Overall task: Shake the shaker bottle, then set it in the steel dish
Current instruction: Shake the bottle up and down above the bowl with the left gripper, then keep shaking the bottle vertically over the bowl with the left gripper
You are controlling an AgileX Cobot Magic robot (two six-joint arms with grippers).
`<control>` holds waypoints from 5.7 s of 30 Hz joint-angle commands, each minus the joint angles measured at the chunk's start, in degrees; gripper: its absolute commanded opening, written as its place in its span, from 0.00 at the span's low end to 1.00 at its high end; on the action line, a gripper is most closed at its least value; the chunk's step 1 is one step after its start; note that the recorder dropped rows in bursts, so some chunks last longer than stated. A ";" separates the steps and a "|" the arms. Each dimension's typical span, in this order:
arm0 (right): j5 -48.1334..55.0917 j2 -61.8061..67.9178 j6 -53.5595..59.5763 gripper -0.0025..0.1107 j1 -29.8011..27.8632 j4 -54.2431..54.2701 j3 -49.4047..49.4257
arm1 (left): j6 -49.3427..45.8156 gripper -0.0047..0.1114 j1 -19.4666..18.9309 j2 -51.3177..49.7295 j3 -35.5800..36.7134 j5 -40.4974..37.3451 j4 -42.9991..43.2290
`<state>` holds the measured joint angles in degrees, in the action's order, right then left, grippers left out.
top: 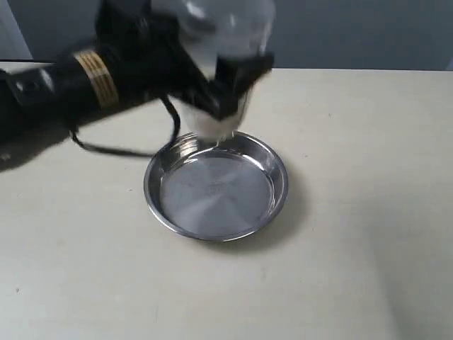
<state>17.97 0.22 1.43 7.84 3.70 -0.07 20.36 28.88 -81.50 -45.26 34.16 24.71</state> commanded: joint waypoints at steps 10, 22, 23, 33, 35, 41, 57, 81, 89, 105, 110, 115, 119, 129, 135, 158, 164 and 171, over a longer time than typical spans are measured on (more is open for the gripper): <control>-0.46 -0.22 0.07 0.02 0.21 -0.15 0.07 | -12.11 0.04 0.29 -6.87 8.97 7.12 -30.31; -0.46 -0.22 0.07 0.02 0.21 -0.15 0.07 | -18.58 0.04 4.66 -7.80 10.36 7.33 -20.21; -0.46 -0.22 0.07 0.02 0.21 -0.15 0.07 | -21.10 0.04 4.13 -7.80 10.36 7.21 -29.89; -0.48 -0.22 0.07 0.02 0.21 -0.15 0.07 | -26.73 0.04 2.25 -8.80 10.36 11.08 -67.23; -0.48 -0.22 0.07 0.02 0.21 -0.15 0.07 | -21.91 0.04 3.05 -7.52 10.25 3.86 -38.58; -0.48 -0.22 0.07 0.02 0.21 -0.15 0.07 | -21.12 0.05 2.25 -8.63 10.27 10.28 -59.15; -0.48 -0.22 0.07 0.02 0.21 -0.28 0.07 | -15.06 0.04 2.63 -0.53 6.45 9.47 -31.60; -0.48 -0.22 0.07 0.02 0.21 -0.28 0.07 | -13.18 0.04 2.66 -5.85 8.95 5.36 -26.24; -0.48 -0.22 0.07 0.02 0.21 -0.28 0.07 | -16.08 0.04 2.66 0.69 5.15 0.48 -25.67; -0.48 -0.22 0.07 0.02 0.21 -0.28 0.07 | -15.58 0.04 2.66 0.07 4.51 1.88 -24.71; -0.48 -0.22 0.07 0.02 0.21 -0.28 0.07 | -7.68 0.04 2.66 -9.60 9.27 6.91 -20.50; -0.48 -0.22 0.07 0.02 0.21 -0.28 0.07 | -11.58 0.04 2.66 -0.50 5.60 4.25 -19.68; -0.48 -0.22 0.07 0.02 0.21 -0.28 0.07 | -12.77 0.04 2.66 -10.51 9.09 3.55 -27.42; -0.48 -0.22 0.07 0.02 0.21 -0.28 0.07 | -14.39 0.04 4.33 -7.25 8.64 -0.81 -22.64; -0.48 -0.22 0.07 0.02 0.21 -0.28 0.07 | -18.89 0.04 1.94 -10.60 12.06 9.00 -41.72; -0.48 -0.22 0.07 0.02 0.21 -0.28 0.07 | -22.10 0.04 5.51 -10.61 11.14 13.28 -24.71; -0.48 -0.22 0.07 0.02 0.21 -0.28 0.07 | -22.12 0.04 5.51 -11.33 11.14 15.44 -28.89; -0.48 -0.22 0.07 0.02 0.21 -0.28 0.07 | -17.10 0.04 5.51 -4.23 10.46 16.06 -35.44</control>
<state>18.02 0.22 1.44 7.84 3.65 -0.07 2.60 34.65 -87.20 -34.40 53.87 -5.82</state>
